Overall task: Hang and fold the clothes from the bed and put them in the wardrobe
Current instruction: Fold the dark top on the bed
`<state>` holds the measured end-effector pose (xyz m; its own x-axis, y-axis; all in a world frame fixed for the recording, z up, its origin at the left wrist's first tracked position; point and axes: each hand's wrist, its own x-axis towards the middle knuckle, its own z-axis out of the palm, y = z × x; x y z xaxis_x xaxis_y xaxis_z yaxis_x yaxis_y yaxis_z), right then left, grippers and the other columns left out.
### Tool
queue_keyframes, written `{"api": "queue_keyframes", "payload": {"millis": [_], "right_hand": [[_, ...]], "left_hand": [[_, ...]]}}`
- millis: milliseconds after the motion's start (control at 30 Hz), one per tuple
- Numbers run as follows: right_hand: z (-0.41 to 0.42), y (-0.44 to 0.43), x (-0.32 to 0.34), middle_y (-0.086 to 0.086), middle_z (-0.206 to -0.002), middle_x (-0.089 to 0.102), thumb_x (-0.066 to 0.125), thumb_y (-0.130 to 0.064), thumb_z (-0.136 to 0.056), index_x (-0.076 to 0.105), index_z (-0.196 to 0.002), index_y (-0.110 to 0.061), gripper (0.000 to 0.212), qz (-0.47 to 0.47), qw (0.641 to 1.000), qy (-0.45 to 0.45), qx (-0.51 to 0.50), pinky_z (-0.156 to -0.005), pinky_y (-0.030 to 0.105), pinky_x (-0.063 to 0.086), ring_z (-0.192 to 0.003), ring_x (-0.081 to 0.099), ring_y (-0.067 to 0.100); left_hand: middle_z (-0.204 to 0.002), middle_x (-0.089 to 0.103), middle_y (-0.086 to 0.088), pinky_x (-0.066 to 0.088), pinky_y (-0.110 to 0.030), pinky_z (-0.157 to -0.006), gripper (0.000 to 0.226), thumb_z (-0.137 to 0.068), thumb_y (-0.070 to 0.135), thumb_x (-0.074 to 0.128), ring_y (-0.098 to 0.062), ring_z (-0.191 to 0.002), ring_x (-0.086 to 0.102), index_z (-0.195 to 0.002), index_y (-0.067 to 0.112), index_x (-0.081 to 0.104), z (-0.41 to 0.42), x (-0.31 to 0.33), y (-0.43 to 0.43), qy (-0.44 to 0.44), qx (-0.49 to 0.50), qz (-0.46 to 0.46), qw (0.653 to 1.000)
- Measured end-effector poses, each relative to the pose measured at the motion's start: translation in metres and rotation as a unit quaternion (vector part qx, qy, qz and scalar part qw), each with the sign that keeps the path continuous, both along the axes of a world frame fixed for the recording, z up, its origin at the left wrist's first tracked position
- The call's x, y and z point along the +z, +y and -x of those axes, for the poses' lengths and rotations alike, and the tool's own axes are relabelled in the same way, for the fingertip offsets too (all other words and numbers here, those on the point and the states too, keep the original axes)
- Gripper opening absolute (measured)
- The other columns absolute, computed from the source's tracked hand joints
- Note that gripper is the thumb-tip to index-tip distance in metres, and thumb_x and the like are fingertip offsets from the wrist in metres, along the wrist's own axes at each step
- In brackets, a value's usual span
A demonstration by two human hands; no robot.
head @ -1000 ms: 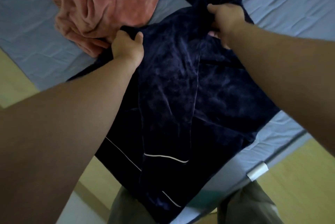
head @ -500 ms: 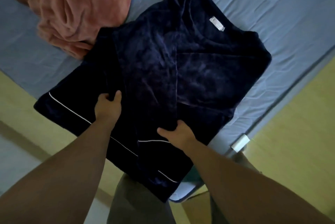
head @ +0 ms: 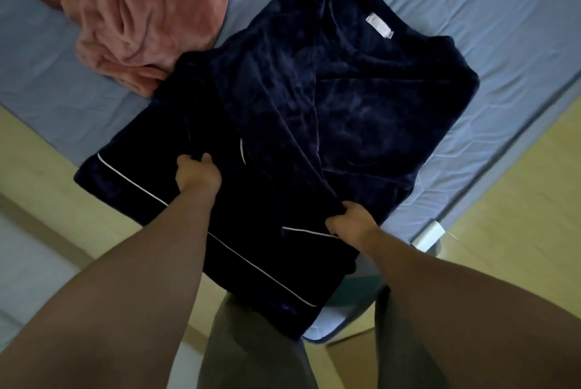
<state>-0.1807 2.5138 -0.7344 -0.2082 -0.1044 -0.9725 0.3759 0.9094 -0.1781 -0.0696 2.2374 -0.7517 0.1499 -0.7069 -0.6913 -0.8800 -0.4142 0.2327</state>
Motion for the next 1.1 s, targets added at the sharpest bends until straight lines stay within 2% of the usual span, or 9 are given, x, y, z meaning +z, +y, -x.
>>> {"api": "queue_keyframes", "payload": {"millis": [133, 200, 300, 433, 567, 700, 833, 900, 1100], "right_hand": [[-0.001, -0.005, 0.004, 0.001, -0.100, 0.071, 0.074, -0.030, -0.069, 0.065, -0.103, -0.032, 0.035, 0.079, 0.993, -0.058, -0.070, -0.068, 0.028, 0.054, -0.090, 0.068, 0.021], [0.003, -0.016, 0.007, -0.006, -0.101, 0.072, 0.069, -0.064, -0.070, 0.068, -0.099, -0.035, 0.041, 0.088, 0.985, 0.000, -0.151, -0.078, 0.030, 0.053, -0.092, 0.068, 0.015], [0.016, -0.041, 0.009, -0.015, -0.079, 0.070, 0.045, -0.090, -0.070, 0.068, -0.080, -0.030, 0.065, 0.062, 0.979, 0.098, -0.167, -0.070, 0.029, 0.050, -0.078, 0.066, 0.010], [0.030, -0.073, 0.006, -0.014, -0.042, 0.050, 0.041, -0.078, -0.087, 0.044, -0.058, -0.024, 0.061, 0.029, 0.976, 0.176, -0.122, -0.046, 0.023, 0.036, -0.042, 0.046, 0.006], [0.041, -0.092, 0.000, -0.001, -0.083, 0.065, 0.055, -0.063, -0.091, 0.063, -0.090, -0.015, 0.049, 0.044, 0.991, 0.117, -0.038, -0.061, 0.029, 0.052, -0.074, 0.063, 0.017], [0.045, -0.088, 0.005, 0.006, -0.105, 0.072, 0.069, -0.043, -0.091, 0.068, -0.115, -0.016, 0.036, 0.097, 0.990, 0.050, -0.087, -0.088, 0.040, 0.059, -0.094, 0.069, 0.024], [0.043, -0.077, 0.016, -0.006, -0.095, 0.068, 0.055, -0.045, -0.094, 0.063, -0.098, -0.028, 0.019, 0.127, 0.946, 0.295, -0.051, -0.074, 0.032, 0.053, -0.084, 0.064, 0.015], [0.039, -0.073, 0.015, -0.003, -0.100, 0.066, 0.051, -0.041, -0.095, 0.059, -0.100, -0.028, 0.016, 0.113, 0.936, 0.326, -0.071, -0.072, 0.032, 0.050, -0.085, 0.063, 0.018], [0.027, -0.069, 0.004, 0.009, -0.133, 0.056, 0.049, -0.039, -0.097, 0.037, -0.145, -0.017, 0.055, 0.022, 0.973, 0.210, -0.088, -0.092, 0.044, 0.053, -0.110, 0.059, 0.029]], "left_hand": [[-0.136, 0.047, -0.014, 0.040, -0.046, -0.103, 0.038, -0.094, 0.030, 0.060, -0.032, -0.121, 0.051, -0.127, 0.014, 0.049, 0.017, 0.014, 0.009, -0.099, -0.155, 0.185, 0.965], [-0.118, 0.058, -0.009, 0.048, -0.042, -0.092, 0.024, -0.092, 0.030, 0.061, -0.029, -0.104, 0.059, -0.111, 0.016, 0.056, 0.029, 0.018, 0.017, -0.015, -0.203, 0.212, 0.956], [-0.092, 0.064, 0.002, 0.043, -0.028, -0.064, 0.014, -0.092, 0.034, 0.057, -0.018, -0.076, 0.060, -0.096, 0.021, 0.056, 0.039, 0.016, 0.039, 0.057, -0.198, 0.094, 0.974], [-0.093, 0.070, -0.005, 0.058, -0.041, -0.075, 0.023, -0.082, 0.035, 0.053, -0.026, -0.083, 0.068, -0.093, 0.017, 0.062, 0.031, 0.014, 0.073, 0.085, -0.064, -0.088, 0.990], [-0.088, 0.076, 0.002, 0.057, -0.033, -0.073, 0.027, -0.065, 0.027, 0.067, -0.021, -0.085, 0.071, -0.090, 0.022, 0.074, 0.013, 0.012, 0.099, 0.129, -0.071, -0.205, 0.968], [-0.102, 0.071, 0.006, 0.057, -0.031, -0.082, 0.035, -0.078, 0.024, 0.081, -0.013, -0.092, 0.069, -0.107, 0.027, 0.062, -0.006, 0.003, 0.103, 0.139, -0.104, -0.223, 0.959], [-0.099, 0.069, 0.002, 0.059, -0.028, -0.065, 0.017, -0.091, 0.016, 0.073, -0.017, -0.087, 0.070, -0.096, 0.028, 0.062, -0.022, -0.001, 0.101, 0.101, -0.126, -0.235, 0.959], [-0.098, 0.067, 0.000, 0.057, -0.025, -0.057, 0.019, -0.093, 0.014, 0.069, -0.018, -0.083, 0.070, -0.092, 0.030, 0.059, -0.025, -0.001, 0.101, 0.095, -0.127, -0.234, 0.959], [-0.101, 0.070, -0.001, 0.059, -0.031, -0.068, 0.030, -0.087, 0.021, 0.076, -0.020, -0.084, 0.072, -0.113, 0.023, 0.061, -0.026, 0.004, 0.110, 0.075, -0.110, -0.254, 0.958]]}}
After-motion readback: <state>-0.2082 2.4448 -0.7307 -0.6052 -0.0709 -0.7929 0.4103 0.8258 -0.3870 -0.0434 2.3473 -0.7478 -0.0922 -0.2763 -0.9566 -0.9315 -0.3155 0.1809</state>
